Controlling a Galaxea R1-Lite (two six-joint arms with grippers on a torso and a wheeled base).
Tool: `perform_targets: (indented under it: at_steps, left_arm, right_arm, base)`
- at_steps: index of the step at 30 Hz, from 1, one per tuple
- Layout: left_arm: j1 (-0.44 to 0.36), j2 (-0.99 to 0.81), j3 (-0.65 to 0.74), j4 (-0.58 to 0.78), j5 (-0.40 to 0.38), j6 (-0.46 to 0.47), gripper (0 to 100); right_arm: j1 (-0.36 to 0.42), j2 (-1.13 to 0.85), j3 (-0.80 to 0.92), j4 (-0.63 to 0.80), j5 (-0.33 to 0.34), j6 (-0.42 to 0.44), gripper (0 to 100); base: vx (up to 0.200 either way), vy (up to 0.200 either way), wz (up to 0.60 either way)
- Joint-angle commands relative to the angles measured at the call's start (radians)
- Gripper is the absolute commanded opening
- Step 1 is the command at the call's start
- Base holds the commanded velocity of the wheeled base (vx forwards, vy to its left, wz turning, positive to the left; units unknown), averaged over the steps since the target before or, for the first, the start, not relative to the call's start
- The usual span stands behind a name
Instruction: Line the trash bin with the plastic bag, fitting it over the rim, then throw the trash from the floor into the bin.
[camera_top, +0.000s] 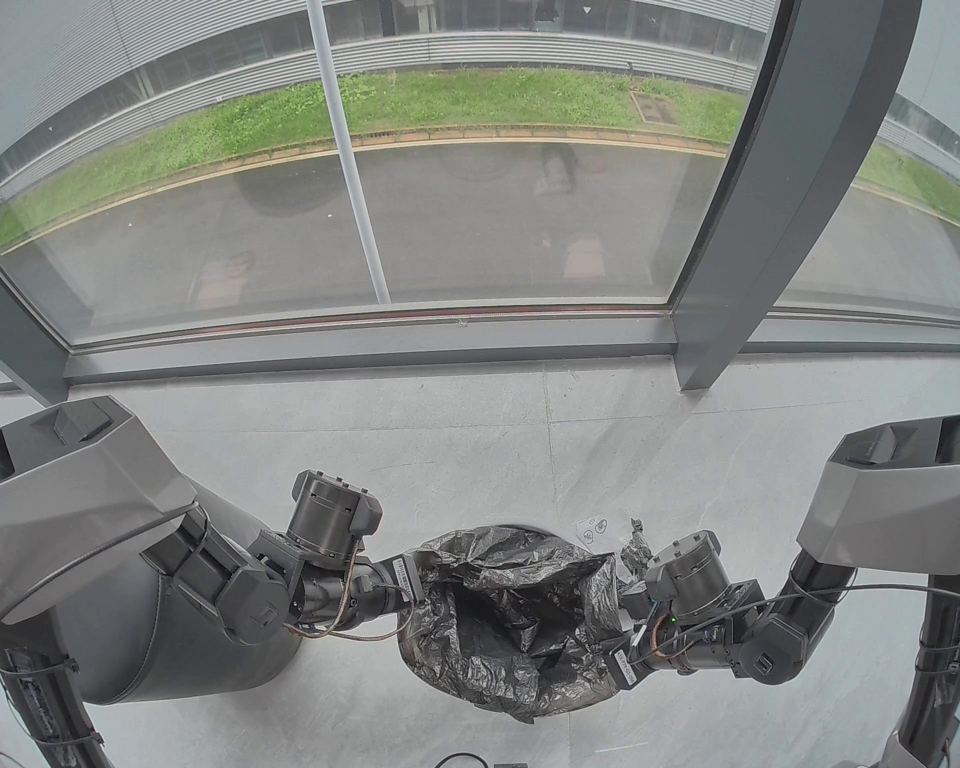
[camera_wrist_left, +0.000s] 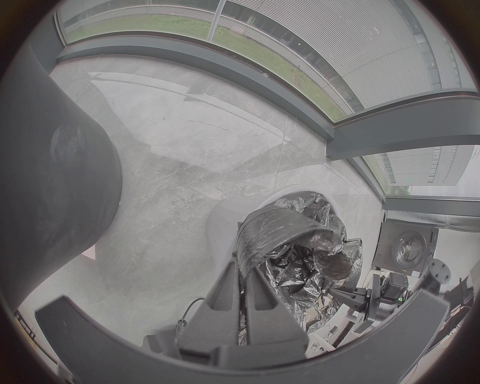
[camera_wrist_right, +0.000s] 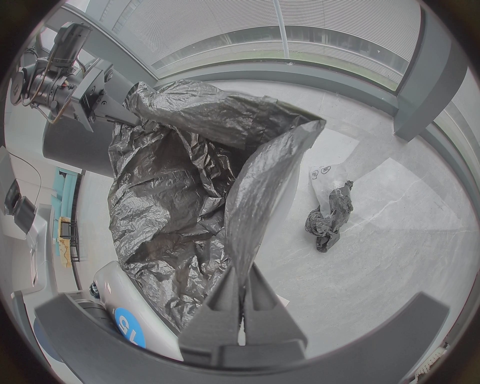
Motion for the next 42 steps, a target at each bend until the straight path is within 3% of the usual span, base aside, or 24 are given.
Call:
perform_targets:
  at_steps: [1, 6, 20, 21, 31, 37, 42]
  left_arm:
    - [0.002, -0.001, 0.000, 0.000, 0.000, 0.000, 0]
    - [0.003, 0.004, 0.000, -0.004, 0.000, 0.000, 0]
    - [0.002, 0.006, 0.000, -0.005, 0.000, 0.000, 0]
    - [0.002, 0.006, 0.000, -0.005, 0.000, 0.000, 0]
    - [0.002, 0.006, 0.000, -0.007, 0.000, -0.002, 0]
    - [0.002, 0.004, 0.000, -0.007, 0.000, -0.002, 0]
    - [0.002, -0.001, 0.000, -0.007, 0.001, -0.002, 0]
  right_arm:
    - [0.007, -0.036, 0.009, 0.000, -0.015, -0.005, 0]
    - [0.007, -0.039, 0.013, 0.001, -0.057, -0.005, 0]
    - [0.001, -0.011, 0.025, 0.000, -0.058, -0.011, 0]
    - [0.001, -0.015, 0.026, 0.000, -0.058, -0.011, 100]
    - [0.007, -0.047, 0.072, 0.000, -0.060, -0.011, 100]
    - [0.009, -0.070, 0.052, -0.002, -0.135, -0.013, 100]
    - [0.020, -0.065, -0.027, 0.004, -0.147, -0.045, 100]
  base:
    - [0.000, 0.000, 0.00]
    - [0.000, 0.000, 0.00]
    - [0.000, 0.000, 0.00]
    - [0.000, 0.000, 0.00]
    - [0.000, 0.000, 0.00]
    - [0.000, 0.000, 0.00]
    - [0.000, 0.000, 0.00]
